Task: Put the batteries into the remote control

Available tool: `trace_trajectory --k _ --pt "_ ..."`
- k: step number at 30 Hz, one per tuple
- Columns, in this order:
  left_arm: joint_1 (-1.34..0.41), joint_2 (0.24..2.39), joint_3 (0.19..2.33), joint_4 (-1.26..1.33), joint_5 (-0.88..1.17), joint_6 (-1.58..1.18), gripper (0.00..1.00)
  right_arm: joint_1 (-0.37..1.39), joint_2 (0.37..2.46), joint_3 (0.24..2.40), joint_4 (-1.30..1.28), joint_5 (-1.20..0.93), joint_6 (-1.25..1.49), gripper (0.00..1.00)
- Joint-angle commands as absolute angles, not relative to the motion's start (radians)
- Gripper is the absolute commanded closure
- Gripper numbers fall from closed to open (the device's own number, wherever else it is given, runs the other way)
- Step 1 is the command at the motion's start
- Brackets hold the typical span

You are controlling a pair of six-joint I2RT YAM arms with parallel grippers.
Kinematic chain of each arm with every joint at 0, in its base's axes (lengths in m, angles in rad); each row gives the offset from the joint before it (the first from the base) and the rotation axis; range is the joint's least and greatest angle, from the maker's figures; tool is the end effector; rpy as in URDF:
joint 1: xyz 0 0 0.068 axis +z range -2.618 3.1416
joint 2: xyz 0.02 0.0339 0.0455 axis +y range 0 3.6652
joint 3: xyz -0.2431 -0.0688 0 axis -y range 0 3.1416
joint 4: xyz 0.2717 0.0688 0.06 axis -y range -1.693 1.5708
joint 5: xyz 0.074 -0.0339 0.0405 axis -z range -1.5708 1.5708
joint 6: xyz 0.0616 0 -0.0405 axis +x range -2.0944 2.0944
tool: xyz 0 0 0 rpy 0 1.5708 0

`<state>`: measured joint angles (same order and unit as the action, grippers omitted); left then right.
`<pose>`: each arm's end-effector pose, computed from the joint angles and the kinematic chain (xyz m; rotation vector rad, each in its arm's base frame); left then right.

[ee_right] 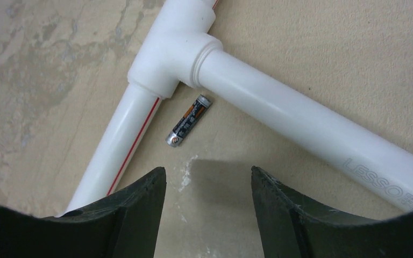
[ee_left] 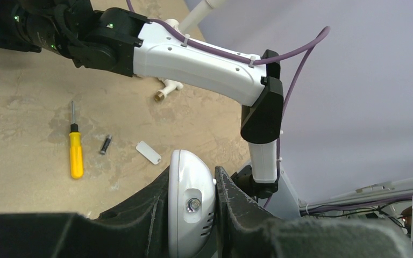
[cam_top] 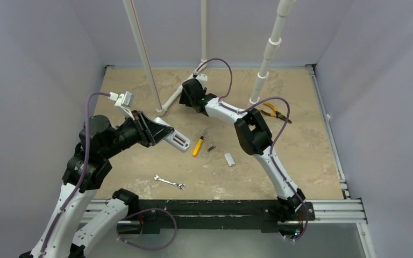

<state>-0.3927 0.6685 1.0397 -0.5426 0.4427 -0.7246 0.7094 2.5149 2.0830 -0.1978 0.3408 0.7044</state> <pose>0.1640 -0.0965 0.3965 0.0400 1.8832 -1.1789 0.4652 0.3723 0.1191 0.1857 2.1843 0.4357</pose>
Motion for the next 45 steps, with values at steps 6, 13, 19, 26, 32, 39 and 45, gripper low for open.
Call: trace_trajectory --k 6,13,19,26,32,39,45 --pt "-0.386 0.666 1.098 -0.524 0.46 -0.725 1.0 0.712 2.601 2.189 -0.217 0.43 0.824 0.45" --pt "-0.387 0.664 1.106 -0.54 0.453 -0.714 1.0 0.712 2.669 2.278 -0.262 0.433 0.85 0.53" --pt "-0.386 0.66 1.109 -0.552 0.447 -0.709 1.0 0.707 2.705 2.328 -0.301 0.44 0.876 0.59" --pt "-0.386 0.641 1.112 -0.569 0.422 -0.698 1.0 0.695 2.755 2.41 -0.395 0.425 0.918 0.63" --pt "-0.387 0.642 1.109 -0.57 0.423 -0.698 1.0 0.692 2.77 2.439 -0.425 0.422 0.931 0.67" --pt "-0.386 0.635 1.109 -0.573 0.419 -0.698 1.0 0.687 2.784 2.456 -0.438 0.402 0.949 0.73" --pt "-0.386 0.627 1.105 -0.576 0.413 -0.698 1.0 0.684 2.786 2.455 -0.439 0.398 0.953 0.79"
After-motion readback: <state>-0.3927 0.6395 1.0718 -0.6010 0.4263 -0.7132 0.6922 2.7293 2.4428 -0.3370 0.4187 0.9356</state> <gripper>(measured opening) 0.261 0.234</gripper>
